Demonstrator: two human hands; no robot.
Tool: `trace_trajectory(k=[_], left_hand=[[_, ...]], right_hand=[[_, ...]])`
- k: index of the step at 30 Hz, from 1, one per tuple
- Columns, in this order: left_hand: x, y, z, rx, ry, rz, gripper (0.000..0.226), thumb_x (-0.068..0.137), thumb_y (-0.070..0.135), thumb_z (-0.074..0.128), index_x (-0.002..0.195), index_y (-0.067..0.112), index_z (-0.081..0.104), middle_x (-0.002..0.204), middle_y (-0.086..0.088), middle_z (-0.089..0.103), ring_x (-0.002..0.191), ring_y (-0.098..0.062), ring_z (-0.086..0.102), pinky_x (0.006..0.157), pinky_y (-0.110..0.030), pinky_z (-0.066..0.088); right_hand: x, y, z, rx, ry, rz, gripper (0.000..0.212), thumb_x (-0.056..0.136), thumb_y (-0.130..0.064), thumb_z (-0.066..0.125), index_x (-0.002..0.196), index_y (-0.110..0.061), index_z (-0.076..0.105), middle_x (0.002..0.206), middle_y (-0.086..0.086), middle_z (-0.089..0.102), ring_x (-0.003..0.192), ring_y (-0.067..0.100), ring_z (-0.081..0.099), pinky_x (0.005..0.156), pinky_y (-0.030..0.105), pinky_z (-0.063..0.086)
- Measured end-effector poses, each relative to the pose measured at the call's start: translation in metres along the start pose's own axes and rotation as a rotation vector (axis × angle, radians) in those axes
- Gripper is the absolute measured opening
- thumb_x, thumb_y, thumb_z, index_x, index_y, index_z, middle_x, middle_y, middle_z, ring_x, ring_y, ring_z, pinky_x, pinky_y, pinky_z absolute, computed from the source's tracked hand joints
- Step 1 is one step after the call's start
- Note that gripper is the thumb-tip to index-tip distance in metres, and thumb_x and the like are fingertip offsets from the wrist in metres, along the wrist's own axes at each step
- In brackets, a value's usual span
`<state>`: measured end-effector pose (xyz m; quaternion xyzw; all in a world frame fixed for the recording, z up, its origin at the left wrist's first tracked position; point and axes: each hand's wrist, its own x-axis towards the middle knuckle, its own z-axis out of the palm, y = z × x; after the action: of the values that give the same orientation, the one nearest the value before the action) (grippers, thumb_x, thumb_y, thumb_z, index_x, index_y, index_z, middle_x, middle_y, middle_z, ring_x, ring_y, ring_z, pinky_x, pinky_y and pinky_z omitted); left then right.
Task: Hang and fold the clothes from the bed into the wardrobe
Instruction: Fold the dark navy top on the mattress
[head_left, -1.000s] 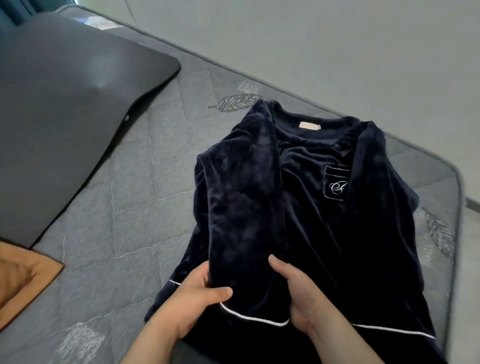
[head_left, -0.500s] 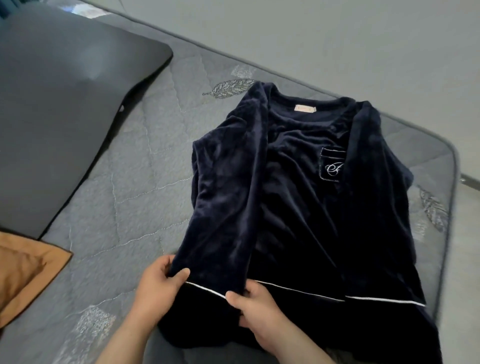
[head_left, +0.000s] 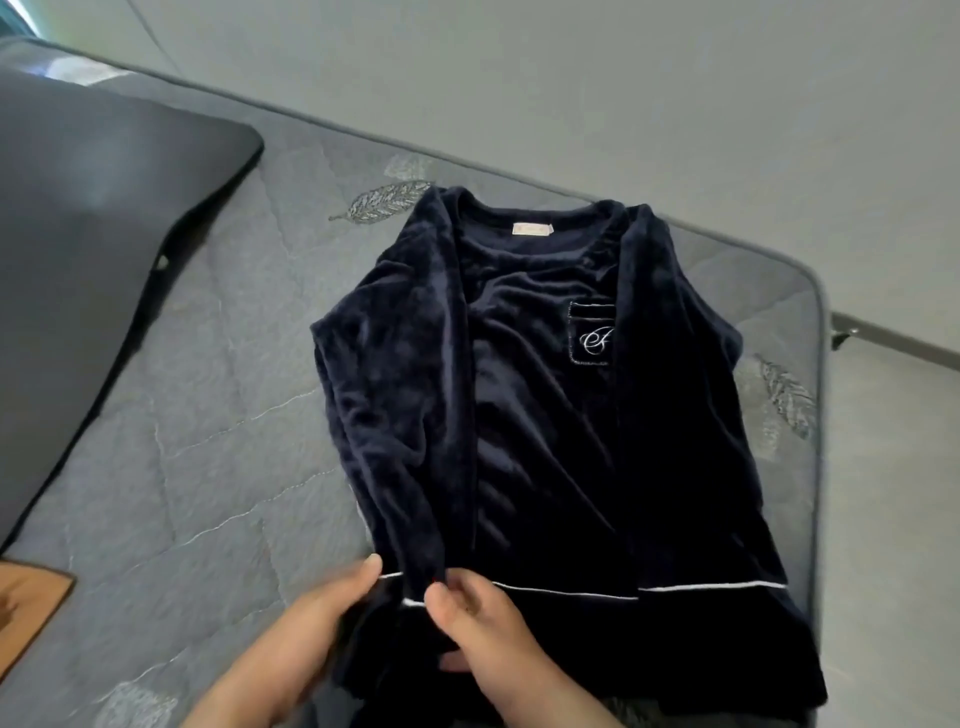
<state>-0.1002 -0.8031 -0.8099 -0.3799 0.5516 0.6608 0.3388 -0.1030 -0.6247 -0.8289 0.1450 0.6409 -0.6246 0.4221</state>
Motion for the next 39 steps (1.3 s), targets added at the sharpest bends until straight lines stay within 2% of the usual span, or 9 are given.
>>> trace_trajectory(k=[2, 4, 8, 13, 18, 23, 28, 35, 39], left_hand=[[-0.003, 0.011, 0.012, -0.038, -0.2, -0.09, 0.041, 0.094, 0.03, 0.04, 0.11, 0.009, 0.072, 0.106, -0.007, 0.073, 0.094, -0.018, 0.071, 0.081, -0.033, 0.053], [0.006, 0.02, 0.019, 0.063, -0.217, -0.088, 0.047, 0.09, 0.04, 0.045, 0.108, 0.007, 0.073, 0.109, -0.011, 0.072, 0.099, -0.025, 0.068, 0.085, -0.036, 0.052], [0.045, 0.069, 0.032, -0.016, 0.29, 0.202, 0.039, 0.09, 0.044, 0.061, 0.106, 0.009, 0.062, 0.092, -0.007, 0.07, 0.081, -0.022, 0.065, 0.075, -0.036, 0.052], [0.113, 0.152, 0.057, 0.039, 0.594, 0.332, 0.076, 0.054, 0.046, 0.087, 0.119, 0.018, 0.061, 0.112, -0.001, 0.068, 0.098, -0.023, 0.066, 0.091, -0.043, 0.052], [0.128, 0.176, 0.121, 0.065, 0.79, 0.551, 0.046, 0.075, 0.004, 0.067, 0.118, 0.009, 0.052, 0.111, -0.006, 0.06, 0.1, -0.021, 0.059, 0.09, -0.036, 0.049], [0.121, 0.188, 0.21, 0.248, 0.722, 0.843, 0.038, 0.076, 0.011, 0.058, 0.113, 0.01, 0.05, 0.106, 0.0, 0.06, 0.094, -0.014, 0.059, 0.09, -0.029, 0.049], [0.123, 0.189, 0.313, 0.457, 0.687, 0.965, 0.034, 0.075, 0.021, 0.059, 0.107, 0.015, 0.051, 0.105, 0.002, 0.062, 0.093, -0.012, 0.057, 0.082, -0.02, 0.042], [0.182, 0.125, 0.372, 1.096, 0.4, 0.686, 0.096, 0.083, 0.059, 0.059, 0.152, 0.006, 0.017, 0.147, -0.022, 0.031, 0.135, -0.038, 0.03, 0.115, -0.041, 0.022], [0.165, 0.107, 0.355, 1.078, 0.193, 0.809, 0.099, 0.077, 0.072, 0.034, 0.153, 0.011, 0.015, 0.16, -0.011, 0.016, 0.148, -0.02, 0.011, 0.119, -0.028, 0.008]], right_hand=[[0.002, -0.002, -0.007, 0.038, -0.051, -0.043, 0.037, 0.068, -0.029, 0.073, 0.104, -0.021, 0.069, 0.099, -0.002, 0.074, 0.097, 0.011, 0.069, 0.084, 0.027, 0.054], [0.005, 0.003, -0.014, -0.005, 0.029, -0.015, 0.038, 0.064, -0.013, 0.07, 0.102, -0.017, 0.07, 0.099, 0.004, 0.074, 0.095, 0.016, 0.07, 0.085, 0.025, 0.055], [-0.004, -0.006, -0.038, -0.384, 0.287, 0.091, 0.044, 0.06, -0.032, 0.063, 0.102, -0.044, 0.057, 0.1, -0.016, 0.067, 0.096, -0.002, 0.062, 0.09, 0.013, 0.047], [-0.008, -0.021, -0.064, -0.542, 0.017, 0.098, 0.076, 0.079, -0.035, 0.061, 0.14, -0.055, 0.02, 0.127, -0.003, 0.057, 0.119, 0.013, 0.054, 0.105, 0.021, 0.036], [-0.015, -0.022, -0.121, -0.364, 0.161, 0.026, 0.052, 0.073, -0.026, 0.057, 0.124, -0.038, 0.055, 0.12, -0.018, 0.057, 0.115, -0.003, 0.05, 0.104, 0.011, 0.034], [-0.038, -0.015, -0.197, -0.22, 0.23, 0.016, 0.027, 0.075, -0.022, 0.056, 0.099, -0.033, 0.058, 0.089, -0.008, 0.068, 0.079, 0.006, 0.066, 0.075, 0.021, 0.056], [-0.07, 0.007, -0.268, -0.155, 0.33, 0.041, 0.032, 0.078, -0.019, 0.052, 0.103, -0.039, 0.059, 0.094, -0.012, 0.07, 0.084, 0.0, 0.065, 0.081, 0.02, 0.054], [-0.074, 0.042, -0.312, -0.177, 0.368, 0.168, 0.032, 0.081, -0.025, 0.048, 0.109, -0.038, 0.055, 0.09, -0.01, 0.067, 0.081, 0.001, 0.063, 0.08, 0.02, 0.052], [-0.065, 0.042, -0.312, -0.356, 0.507, 0.081, 0.041, 0.078, -0.036, 0.037, 0.115, -0.03, 0.056, 0.104, -0.01, 0.051, 0.099, 0.008, 0.051, 0.094, 0.029, 0.044]])
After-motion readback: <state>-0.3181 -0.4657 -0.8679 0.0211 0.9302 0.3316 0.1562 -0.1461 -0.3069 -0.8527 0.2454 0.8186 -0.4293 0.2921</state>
